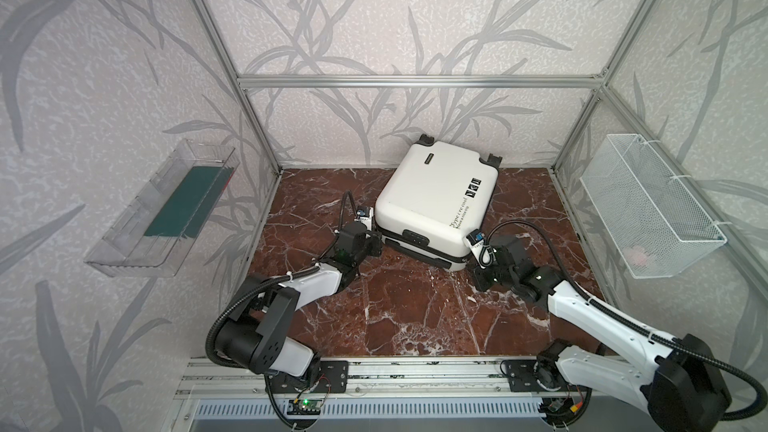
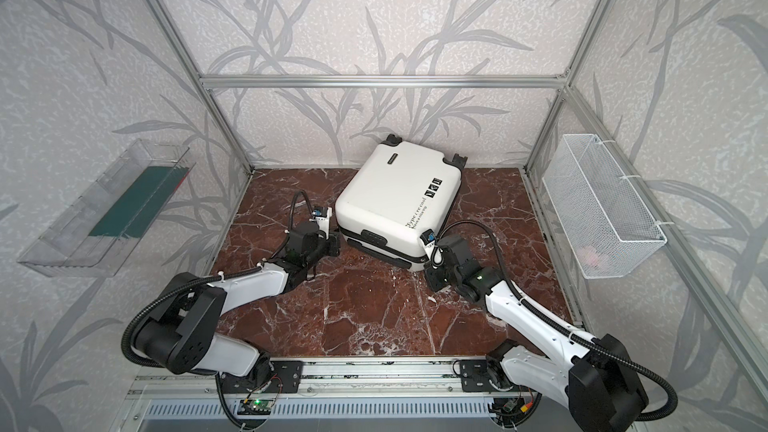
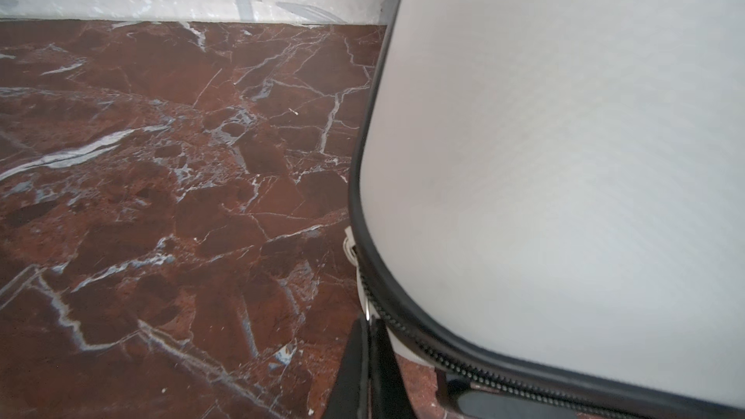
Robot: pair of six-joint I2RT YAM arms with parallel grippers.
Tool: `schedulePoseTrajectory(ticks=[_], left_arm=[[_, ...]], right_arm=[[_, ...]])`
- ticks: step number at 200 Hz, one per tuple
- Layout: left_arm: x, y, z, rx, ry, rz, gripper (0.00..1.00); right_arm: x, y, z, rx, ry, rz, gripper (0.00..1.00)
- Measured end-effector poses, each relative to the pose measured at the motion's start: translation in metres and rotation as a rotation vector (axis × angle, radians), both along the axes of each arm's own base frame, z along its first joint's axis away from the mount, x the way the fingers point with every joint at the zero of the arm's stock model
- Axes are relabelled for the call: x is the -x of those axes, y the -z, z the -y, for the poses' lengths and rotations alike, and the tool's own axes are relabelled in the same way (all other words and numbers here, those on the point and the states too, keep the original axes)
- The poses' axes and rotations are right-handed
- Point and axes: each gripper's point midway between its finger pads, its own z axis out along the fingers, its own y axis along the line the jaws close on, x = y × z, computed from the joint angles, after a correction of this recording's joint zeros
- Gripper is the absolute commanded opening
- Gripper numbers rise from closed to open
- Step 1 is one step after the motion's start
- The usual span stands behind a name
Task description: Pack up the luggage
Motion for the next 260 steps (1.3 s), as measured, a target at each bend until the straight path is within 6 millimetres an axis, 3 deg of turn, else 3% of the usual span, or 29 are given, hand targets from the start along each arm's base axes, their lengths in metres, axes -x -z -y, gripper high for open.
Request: schedulePoseTrajectory(ticks=[38, 97, 174, 222, 246, 260], left_arm=[[-0.005, -0.001, 0.007, 0.015, 0.036, -0.021, 0.00], [-0.004, -0.002, 0.017, 0.046, 0.089, -0.027, 0.00], [-0.016, -0.013, 0.007, 0.051, 0.023, 0.025, 0.00], [-0.018, -0.014, 0.003, 0.047, 0.000, 0.032, 0.00], [-0.016, -0.016, 0.002, 0.055, -0.004, 0.025, 0.08], [-0.015, -0.017, 0.002, 0.064, -0.004, 0.019, 0.17]], right_arm=[[0.011, -0.001, -0.001, -0.019, -0.024, 0.037, 0.00], [0.041, 0.007, -0.008, -0.259, 0.012, 0.223, 0.00], [0.027, 0.016, -0.041, -0.288, 0.012, 0.149, 0.00], [0.023, 0.014, -0.039, -0.272, 0.037, 0.143, 0.00], [0.022, 0.014, -0.033, -0.260, 0.060, 0.143, 0.00], [0.020, 0.014, -0.030, -0.252, 0.072, 0.138, 0.00]])
